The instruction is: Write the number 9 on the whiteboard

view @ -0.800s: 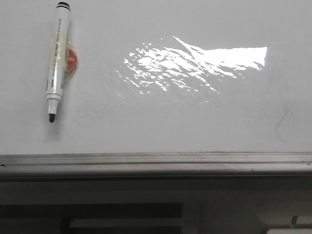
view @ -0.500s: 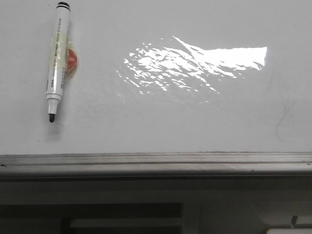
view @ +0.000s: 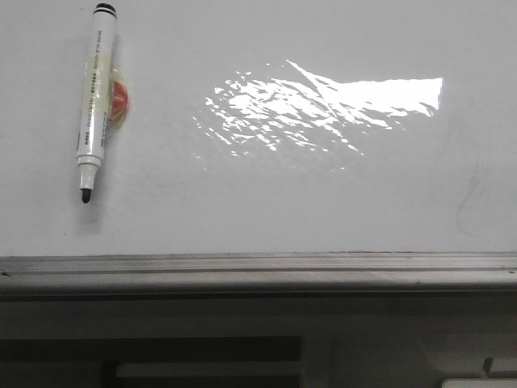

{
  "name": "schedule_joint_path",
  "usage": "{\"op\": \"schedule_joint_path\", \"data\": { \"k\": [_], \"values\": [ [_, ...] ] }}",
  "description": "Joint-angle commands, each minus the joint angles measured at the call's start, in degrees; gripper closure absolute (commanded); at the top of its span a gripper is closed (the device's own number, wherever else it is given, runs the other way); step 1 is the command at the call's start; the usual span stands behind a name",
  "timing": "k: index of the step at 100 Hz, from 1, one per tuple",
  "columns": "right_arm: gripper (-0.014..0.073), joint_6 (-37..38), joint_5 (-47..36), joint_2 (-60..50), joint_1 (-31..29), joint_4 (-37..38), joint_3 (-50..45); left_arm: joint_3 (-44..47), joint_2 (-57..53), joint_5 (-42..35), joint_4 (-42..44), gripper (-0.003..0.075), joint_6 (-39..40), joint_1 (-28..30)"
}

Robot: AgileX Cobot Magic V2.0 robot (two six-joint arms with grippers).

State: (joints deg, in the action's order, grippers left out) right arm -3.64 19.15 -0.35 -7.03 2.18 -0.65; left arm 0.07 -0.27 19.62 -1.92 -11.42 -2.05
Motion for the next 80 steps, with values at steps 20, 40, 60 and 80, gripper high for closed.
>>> {"op": "schedule_joint_path", "data": {
  "k": [20, 40, 60, 80],
  "values": [
    [0.0661, -0.2, -0.6, -1.2, -0.4, 0.2, -1.5, 1.0, -1.7, -2.8, 1.6, 0.0741, 0.6, 0.1],
    [0.0661, -0.2, -0.6, -1.2, -0.4, 0.3, -1.5, 1.0, -1.7, -4.4, 3.4, 0.0741, 0.6, 0.1],
    [0.0661, -0.2, -0.6, -1.2, -0.4, 3.3, -1.5, 1.0, -1.7, -5.9, 4.1, 0.0741, 0.6, 0.1],
    [0.0661, -0.2, -1.0, -1.2, -0.4, 3.4, -1.5, 1.0, -1.7, -9.5, 4.5, 0.0741, 0.6, 0.1]
  ]
}}
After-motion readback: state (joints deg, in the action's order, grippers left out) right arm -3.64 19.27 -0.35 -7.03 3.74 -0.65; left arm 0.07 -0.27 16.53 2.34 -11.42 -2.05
